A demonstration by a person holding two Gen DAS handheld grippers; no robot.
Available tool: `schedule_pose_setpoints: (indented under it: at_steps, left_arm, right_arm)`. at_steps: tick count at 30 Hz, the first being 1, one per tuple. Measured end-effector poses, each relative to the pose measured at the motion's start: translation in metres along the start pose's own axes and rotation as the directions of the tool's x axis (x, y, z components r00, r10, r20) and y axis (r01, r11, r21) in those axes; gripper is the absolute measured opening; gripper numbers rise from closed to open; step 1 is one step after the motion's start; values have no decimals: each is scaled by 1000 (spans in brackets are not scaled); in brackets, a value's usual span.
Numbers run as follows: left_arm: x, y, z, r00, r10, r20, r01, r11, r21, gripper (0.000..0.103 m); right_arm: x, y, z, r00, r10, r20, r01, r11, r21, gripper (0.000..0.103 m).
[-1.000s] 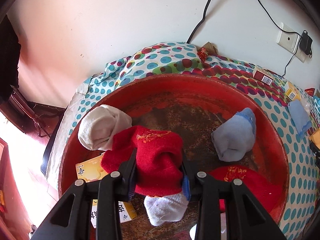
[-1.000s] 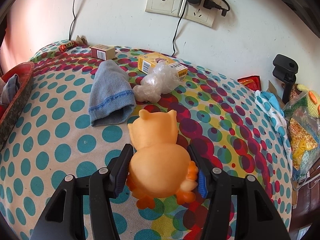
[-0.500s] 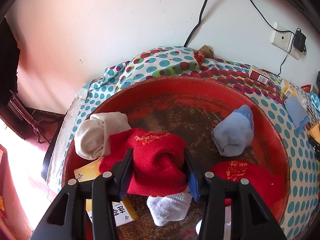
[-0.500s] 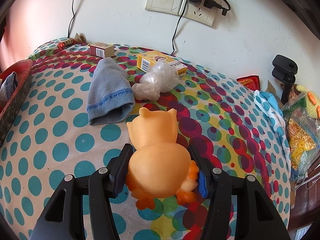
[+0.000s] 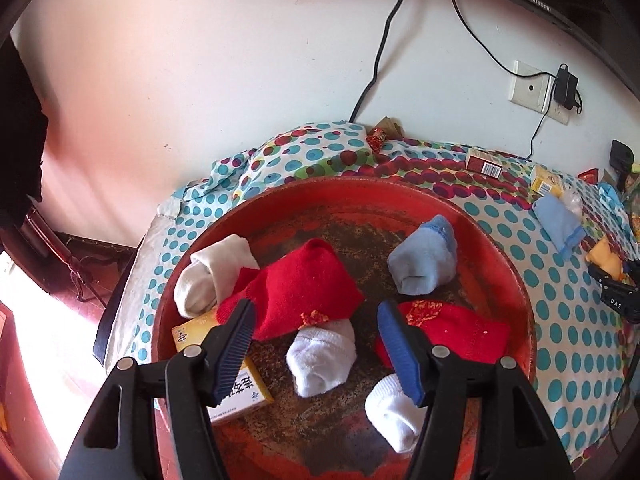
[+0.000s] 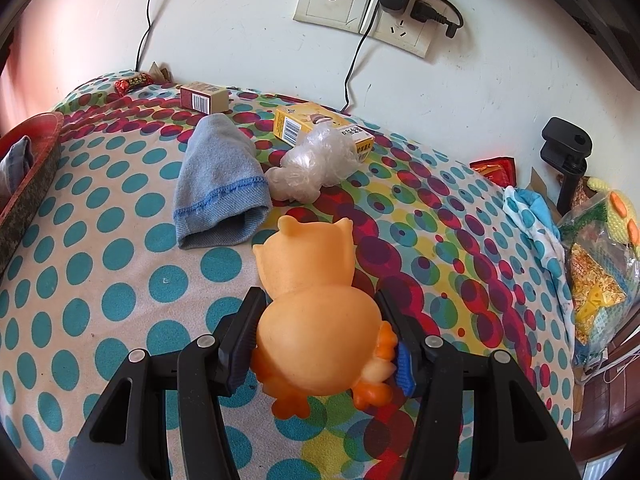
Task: Organize objects
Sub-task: 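Carry the orange rubber toy into the red tray and open the right gripper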
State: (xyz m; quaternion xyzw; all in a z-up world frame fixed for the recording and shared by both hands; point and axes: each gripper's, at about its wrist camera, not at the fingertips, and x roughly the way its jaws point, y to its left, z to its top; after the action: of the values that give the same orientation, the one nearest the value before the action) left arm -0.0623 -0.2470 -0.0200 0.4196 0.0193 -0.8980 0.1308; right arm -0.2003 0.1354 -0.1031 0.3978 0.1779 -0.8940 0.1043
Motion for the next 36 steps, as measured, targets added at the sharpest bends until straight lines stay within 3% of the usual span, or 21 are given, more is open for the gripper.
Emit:
schedule_pose_setpoints:
  at_steps: [4,8,15,18,26,36]
  left_arm:
    - [-10,4,-19,998,55,14,-55,998,12,66]
    - [-10,22,-36,1000,10,-8,-10,999,-37,66]
    - [-7,41,-46,999,37,-4,-37,996,-83,66]
    - [-4,42,-48,1000,17,-10,-18,996,-88,66]
    - [-5,37,-48,1000,19,-15,-20,998,-58,66]
    - [-17,55,-43,1000,17,7,-17,995,-97,66]
  right_arm:
    - [0,3,0,1000,-18,3,18,1000,-14,53]
    - [-1,6,0,999,-33,6,33,999,-25,53]
    - [-3,9,0,999,-52,3,53,998,-24,51]
    - [-16,10,2,1000,-8,-7,8,999,48,49]
    - [-54,43,17,995,84,53,-86,996,33,49]
    - [-95,125,54,953,284,104,-280,959,-52,49]
